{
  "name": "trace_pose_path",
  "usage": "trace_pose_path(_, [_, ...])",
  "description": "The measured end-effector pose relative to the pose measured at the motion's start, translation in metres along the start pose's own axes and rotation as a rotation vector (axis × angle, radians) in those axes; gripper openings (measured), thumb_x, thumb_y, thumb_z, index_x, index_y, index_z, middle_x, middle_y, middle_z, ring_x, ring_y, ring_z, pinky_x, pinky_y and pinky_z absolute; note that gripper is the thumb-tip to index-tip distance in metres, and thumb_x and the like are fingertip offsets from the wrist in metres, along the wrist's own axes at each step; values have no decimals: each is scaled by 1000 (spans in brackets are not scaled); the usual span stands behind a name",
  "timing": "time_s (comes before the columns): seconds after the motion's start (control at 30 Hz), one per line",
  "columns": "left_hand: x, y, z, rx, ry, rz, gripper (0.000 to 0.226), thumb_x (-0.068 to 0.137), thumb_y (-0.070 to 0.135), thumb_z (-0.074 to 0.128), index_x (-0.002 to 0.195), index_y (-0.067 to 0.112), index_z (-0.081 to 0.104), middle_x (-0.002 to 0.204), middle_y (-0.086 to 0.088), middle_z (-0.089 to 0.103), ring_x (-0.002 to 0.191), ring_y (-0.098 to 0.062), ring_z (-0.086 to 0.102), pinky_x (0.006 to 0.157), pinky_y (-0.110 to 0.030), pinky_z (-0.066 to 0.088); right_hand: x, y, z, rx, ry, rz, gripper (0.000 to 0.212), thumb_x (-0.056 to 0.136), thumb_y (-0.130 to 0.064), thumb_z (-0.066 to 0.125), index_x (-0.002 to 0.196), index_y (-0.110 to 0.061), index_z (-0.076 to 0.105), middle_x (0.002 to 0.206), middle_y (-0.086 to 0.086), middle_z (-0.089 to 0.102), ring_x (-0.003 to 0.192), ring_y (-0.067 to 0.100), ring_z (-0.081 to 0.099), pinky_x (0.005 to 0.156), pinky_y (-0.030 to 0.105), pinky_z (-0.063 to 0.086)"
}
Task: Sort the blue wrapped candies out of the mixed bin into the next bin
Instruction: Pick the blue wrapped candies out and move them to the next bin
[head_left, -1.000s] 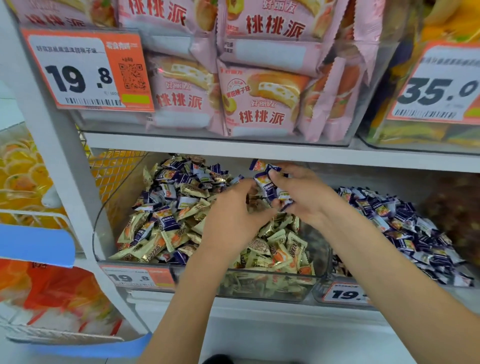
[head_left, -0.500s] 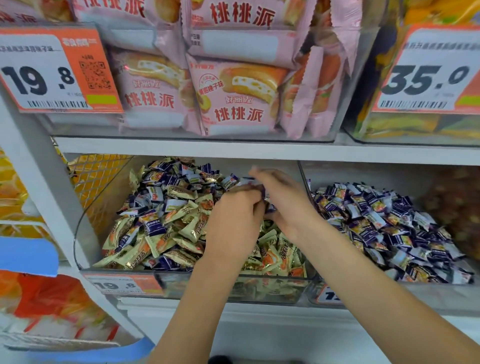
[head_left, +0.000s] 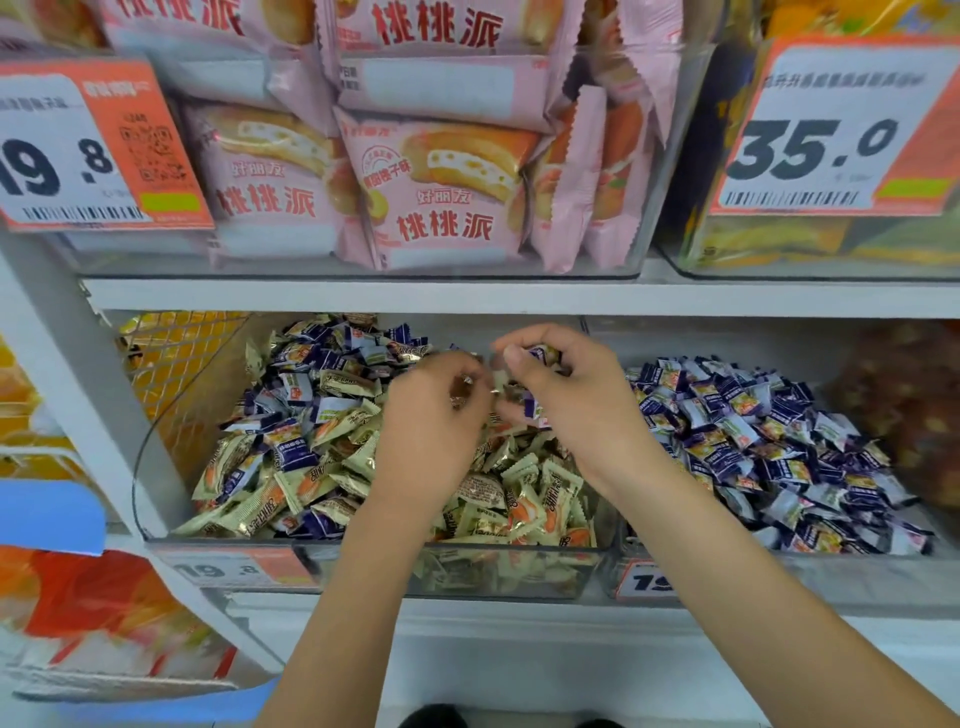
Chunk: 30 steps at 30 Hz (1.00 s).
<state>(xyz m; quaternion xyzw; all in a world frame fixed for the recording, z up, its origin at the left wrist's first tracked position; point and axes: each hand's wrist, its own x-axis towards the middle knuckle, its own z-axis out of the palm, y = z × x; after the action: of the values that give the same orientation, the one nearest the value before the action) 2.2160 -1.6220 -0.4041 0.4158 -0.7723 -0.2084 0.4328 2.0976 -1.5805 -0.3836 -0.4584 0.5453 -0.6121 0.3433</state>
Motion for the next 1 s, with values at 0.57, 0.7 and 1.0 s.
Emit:
trace_pose_path(0.57, [-11,-28,-22,280,-257,-253,19,77,20,70,63,18,58,71,3,63,70,-17,58,58,-26,44,34,5,-1,-1022,-143,-400,23,94,-19,51,114,-21,63,108,2,67,84,15,61,77,31,48])
trace_pose_path(0.7, [-10,-27,-24,287,-249,-202,8,80,23,67,74,21,64,74,7,63,71,-13,57,61,-29,48,84,29,39,-1098,-588,-43,51,92,-28,58,140,-26,40,141,5,46,121,25,49,96,33,43])
trace_pose_path(1.0, [-18,-30,-40,189,-184,-208,11,84,16,64,76,23,65,89,9,67,67,-3,59,62,-29,52,96,51,51,-1054,-648,-108,35,88,-25,64,121,-20,52,112,6,51,74,13,46,56,25,34])
